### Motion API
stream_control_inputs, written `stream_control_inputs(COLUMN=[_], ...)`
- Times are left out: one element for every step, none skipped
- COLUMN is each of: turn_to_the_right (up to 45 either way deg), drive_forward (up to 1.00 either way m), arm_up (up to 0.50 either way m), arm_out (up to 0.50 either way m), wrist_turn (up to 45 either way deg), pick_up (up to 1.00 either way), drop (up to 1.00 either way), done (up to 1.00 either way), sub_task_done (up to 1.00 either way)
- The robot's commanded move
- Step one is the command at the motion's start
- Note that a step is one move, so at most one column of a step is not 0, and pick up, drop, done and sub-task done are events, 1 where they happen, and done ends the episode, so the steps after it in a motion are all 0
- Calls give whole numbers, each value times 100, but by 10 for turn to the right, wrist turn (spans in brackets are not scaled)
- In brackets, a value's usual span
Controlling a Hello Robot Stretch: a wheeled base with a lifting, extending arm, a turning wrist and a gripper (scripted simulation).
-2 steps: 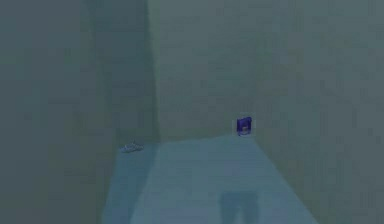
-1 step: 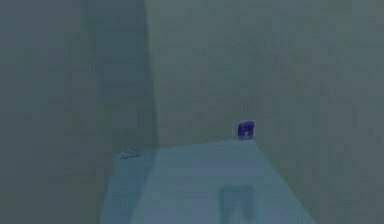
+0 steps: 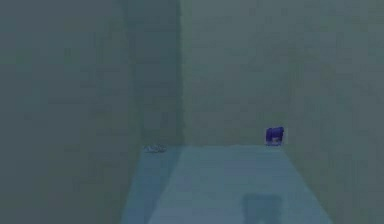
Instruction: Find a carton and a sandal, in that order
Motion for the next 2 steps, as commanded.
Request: stream_control_inputs(turn_to_the_right=[0,-210], drive_forward=[85,0], arm_up=[0,0], arm_out=[0,0], wrist_turn=[0,0], pick_up=[0,0], drop=[0,0], done=[0,0], sub_task_done=[0,0])
